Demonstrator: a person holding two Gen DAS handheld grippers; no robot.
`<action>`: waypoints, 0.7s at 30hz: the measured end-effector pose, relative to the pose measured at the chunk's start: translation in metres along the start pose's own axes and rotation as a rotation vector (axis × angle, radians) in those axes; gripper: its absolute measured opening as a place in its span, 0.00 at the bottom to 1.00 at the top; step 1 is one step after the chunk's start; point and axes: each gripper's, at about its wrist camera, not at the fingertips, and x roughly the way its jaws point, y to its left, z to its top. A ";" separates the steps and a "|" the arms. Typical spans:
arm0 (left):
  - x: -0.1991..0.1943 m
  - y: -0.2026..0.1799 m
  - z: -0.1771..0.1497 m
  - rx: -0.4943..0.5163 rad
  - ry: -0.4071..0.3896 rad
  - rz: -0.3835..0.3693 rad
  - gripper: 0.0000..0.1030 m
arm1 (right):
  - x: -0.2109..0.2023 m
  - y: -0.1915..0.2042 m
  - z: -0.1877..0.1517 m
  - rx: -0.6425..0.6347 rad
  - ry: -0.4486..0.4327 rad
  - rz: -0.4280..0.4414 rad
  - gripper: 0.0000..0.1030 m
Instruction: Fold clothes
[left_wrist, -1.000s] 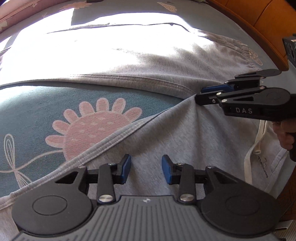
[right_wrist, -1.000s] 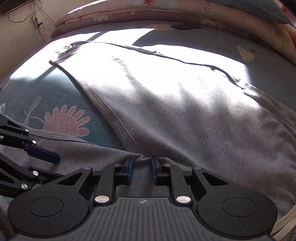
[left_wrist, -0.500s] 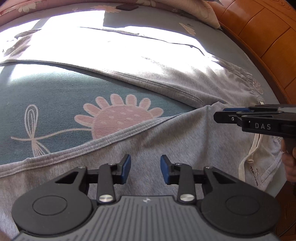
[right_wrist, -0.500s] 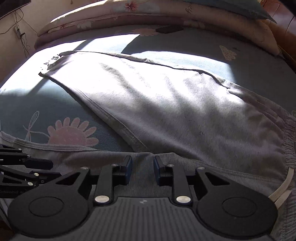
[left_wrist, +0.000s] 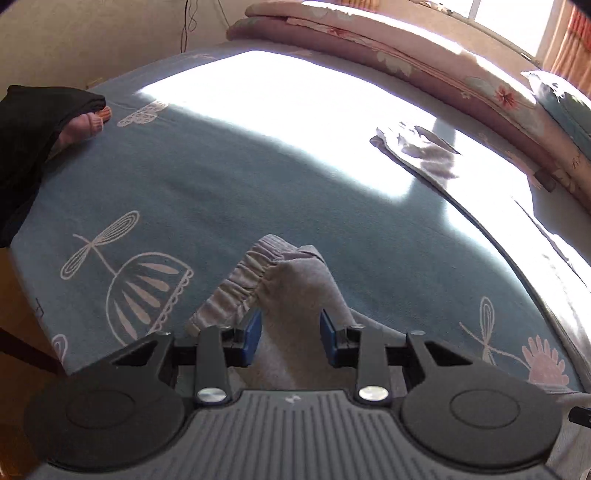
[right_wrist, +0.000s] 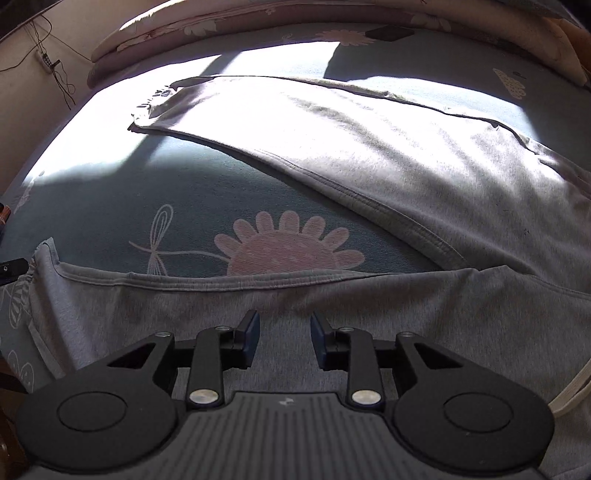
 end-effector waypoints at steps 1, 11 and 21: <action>0.005 0.014 0.000 -0.060 0.018 0.009 0.31 | 0.003 0.008 0.002 -0.014 0.006 0.006 0.38; 0.065 0.065 -0.010 -0.323 0.083 -0.023 0.36 | 0.021 0.059 0.017 -0.087 0.025 0.047 0.39; 0.063 0.029 -0.001 -0.103 0.099 0.053 0.23 | 0.033 0.078 0.017 -0.102 0.044 0.055 0.42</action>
